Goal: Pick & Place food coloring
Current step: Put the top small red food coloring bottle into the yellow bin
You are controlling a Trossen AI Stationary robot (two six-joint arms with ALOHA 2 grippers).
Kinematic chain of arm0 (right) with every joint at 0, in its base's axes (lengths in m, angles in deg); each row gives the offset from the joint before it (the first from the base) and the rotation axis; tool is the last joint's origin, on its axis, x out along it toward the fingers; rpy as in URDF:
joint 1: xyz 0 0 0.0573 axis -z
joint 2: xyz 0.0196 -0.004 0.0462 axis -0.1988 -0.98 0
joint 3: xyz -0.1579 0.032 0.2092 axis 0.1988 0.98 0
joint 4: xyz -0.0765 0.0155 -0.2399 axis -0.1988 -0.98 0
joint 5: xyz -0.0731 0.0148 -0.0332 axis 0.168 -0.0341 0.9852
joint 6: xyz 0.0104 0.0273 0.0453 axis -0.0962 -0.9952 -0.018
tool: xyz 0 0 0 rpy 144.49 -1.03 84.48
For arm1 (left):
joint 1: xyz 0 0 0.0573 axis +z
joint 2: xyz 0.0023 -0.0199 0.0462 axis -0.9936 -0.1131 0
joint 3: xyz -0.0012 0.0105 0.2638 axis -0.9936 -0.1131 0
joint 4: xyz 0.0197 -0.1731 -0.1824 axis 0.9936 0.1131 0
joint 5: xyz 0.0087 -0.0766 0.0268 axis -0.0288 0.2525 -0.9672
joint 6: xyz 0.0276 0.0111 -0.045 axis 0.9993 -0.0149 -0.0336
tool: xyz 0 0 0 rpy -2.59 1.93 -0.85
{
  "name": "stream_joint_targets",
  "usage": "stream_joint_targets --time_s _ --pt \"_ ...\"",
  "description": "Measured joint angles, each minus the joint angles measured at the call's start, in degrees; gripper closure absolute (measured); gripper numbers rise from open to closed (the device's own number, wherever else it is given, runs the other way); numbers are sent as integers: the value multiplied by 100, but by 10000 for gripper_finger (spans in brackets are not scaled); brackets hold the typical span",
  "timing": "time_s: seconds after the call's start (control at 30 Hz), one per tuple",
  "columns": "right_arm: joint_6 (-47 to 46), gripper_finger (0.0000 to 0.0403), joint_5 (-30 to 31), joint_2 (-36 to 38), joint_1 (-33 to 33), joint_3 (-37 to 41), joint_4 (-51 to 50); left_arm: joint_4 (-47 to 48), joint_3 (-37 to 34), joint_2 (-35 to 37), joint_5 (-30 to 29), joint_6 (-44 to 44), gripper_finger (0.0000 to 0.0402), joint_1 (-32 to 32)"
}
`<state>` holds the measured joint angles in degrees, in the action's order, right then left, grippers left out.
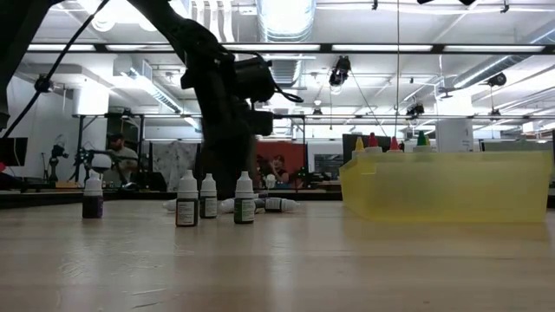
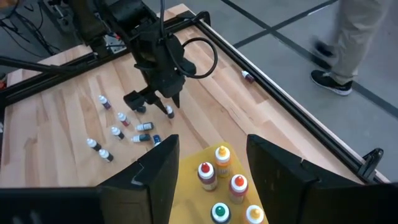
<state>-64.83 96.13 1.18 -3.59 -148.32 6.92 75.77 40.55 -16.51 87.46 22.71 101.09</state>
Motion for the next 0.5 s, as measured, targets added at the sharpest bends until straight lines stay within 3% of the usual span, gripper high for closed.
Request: stream_joint_targets --time_s 0.37,0.5 --pt "-2 225 0 -61 2 5 6 281 20 4 15 -41 354 2" --pt "-2 225 0 -75 2 28 4 363 162 4 22 -117 369 2"
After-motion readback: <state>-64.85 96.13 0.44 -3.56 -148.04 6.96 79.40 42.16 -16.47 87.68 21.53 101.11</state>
